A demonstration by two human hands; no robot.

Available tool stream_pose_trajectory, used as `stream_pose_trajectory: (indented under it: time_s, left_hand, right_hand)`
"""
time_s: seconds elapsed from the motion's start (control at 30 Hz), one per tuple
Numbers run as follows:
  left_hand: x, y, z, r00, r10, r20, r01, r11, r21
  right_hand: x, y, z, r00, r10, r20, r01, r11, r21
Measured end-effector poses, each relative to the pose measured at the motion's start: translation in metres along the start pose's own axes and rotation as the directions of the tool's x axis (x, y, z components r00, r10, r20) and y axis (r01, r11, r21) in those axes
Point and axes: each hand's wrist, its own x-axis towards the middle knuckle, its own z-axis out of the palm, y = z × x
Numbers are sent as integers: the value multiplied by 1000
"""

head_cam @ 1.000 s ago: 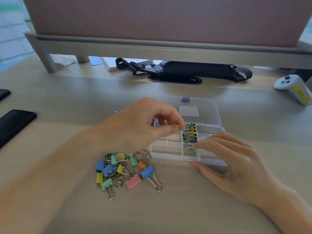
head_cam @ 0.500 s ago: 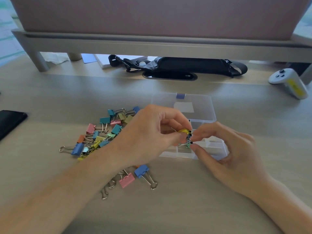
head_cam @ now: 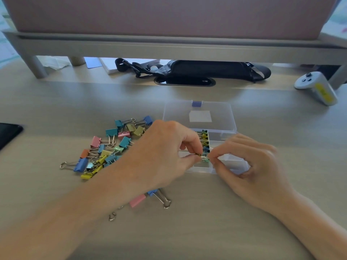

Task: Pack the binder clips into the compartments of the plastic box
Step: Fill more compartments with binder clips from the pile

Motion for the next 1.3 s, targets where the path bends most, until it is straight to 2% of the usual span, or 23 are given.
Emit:
stream_pose_trajectory:
  time_s: [0.13, 0.3, 0.43, 0.77, 1.3]
  left_hand:
    - [1, 0, 5, 1000, -31, -1, 31, 999, 18]
    - [7, 2, 7, 998, -67, 15, 67, 997, 38]
    - [10, 0, 9, 996, -88, 24, 86, 994, 61]
    - [3, 2, 8, 999, -18, -44, 24, 992, 126]
    - [-3, -8, -3, 997, 59, -40, -52, 984, 168]
  right_hand:
    - [-1, -2, 0, 1000, 16, 8, -16, 1000, 4]
    - [-2, -3, 1, 989, -7, 147, 5, 1000, 16]
    - [-2, -4, 3, 985, -5, 174, 7, 1000, -10]
    - [-2, -4, 3, 979, -7, 206, 11, 1000, -18]
    - [-1, -3, 4, 975, 19, 220, -7, 999, -52]
